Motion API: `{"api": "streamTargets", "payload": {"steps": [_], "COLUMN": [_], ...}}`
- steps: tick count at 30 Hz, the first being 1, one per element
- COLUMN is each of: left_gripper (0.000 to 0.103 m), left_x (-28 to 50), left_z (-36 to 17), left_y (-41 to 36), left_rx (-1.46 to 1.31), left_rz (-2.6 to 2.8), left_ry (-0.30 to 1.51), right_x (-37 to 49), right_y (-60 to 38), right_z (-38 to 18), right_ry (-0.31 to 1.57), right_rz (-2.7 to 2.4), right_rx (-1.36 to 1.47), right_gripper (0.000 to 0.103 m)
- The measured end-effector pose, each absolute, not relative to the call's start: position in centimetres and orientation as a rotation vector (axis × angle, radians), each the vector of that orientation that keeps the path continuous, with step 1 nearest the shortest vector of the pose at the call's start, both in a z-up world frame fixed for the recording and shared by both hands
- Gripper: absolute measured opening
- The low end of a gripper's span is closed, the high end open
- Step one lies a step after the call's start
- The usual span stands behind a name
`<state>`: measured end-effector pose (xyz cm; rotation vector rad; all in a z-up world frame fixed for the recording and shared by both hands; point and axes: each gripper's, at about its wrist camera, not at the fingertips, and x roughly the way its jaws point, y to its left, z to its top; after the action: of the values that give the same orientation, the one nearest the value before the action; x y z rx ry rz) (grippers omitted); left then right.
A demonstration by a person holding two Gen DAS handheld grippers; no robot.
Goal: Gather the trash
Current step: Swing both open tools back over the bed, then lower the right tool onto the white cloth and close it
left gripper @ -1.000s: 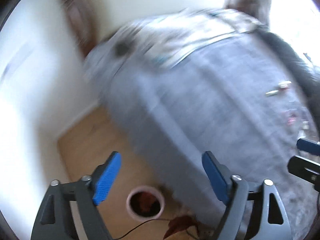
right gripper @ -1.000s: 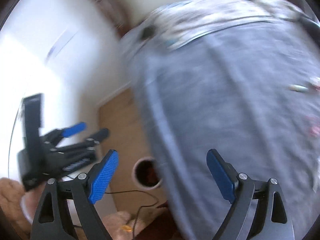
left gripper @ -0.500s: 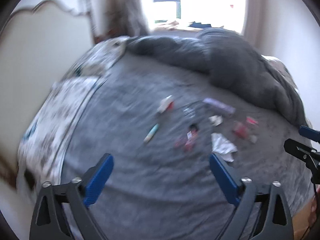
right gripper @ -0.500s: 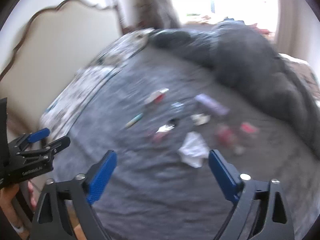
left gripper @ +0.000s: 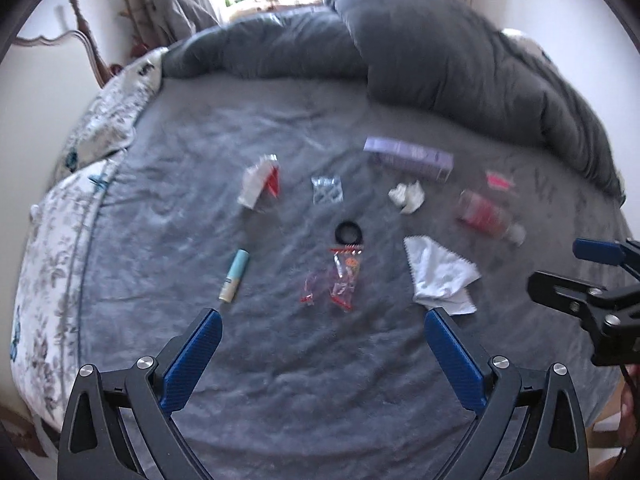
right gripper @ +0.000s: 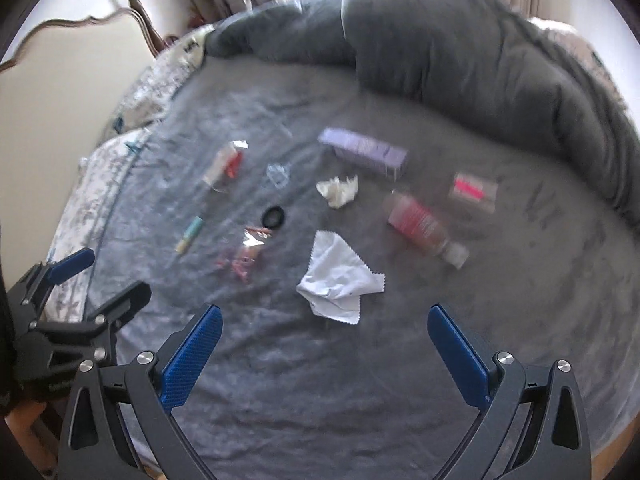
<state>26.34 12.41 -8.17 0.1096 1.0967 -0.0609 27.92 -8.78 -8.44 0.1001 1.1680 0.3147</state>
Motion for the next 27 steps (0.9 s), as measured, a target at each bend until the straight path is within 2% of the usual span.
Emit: {"api": "streamTargets", "payload": {"steps": [9,15,19,27], "left_gripper": [0.101,0.101,0.101,0.101], "left_x": [31.8,34.3,34.4,34.0], "left_z": [-16.6,-20.3,-21.4,-21.4], "left_y": [14.4,13.9,13.6,13.4], "left_rx": [0.091,0.086,0.086,0.096], "left_rz": [-0.050,-0.081,-0.077,-0.077], "left_ry": [1.254,1.313,1.344,1.353], "right_x": [36.2,38.5,38.6,37.8], "right_y": [-5.1,-4.1,-3.7,-2.6], "right_z": [-19.7,-24.7,-27.0,-27.5], "right_ry": [1.408,1.505,1.533,1.532], "right_rz": [0.327,0.306,0.273,0.234], "right_rx": [0.055,0.017,-0.012,-0.091], "right_gripper": [0.102,0.102,0.103,0.103]}}
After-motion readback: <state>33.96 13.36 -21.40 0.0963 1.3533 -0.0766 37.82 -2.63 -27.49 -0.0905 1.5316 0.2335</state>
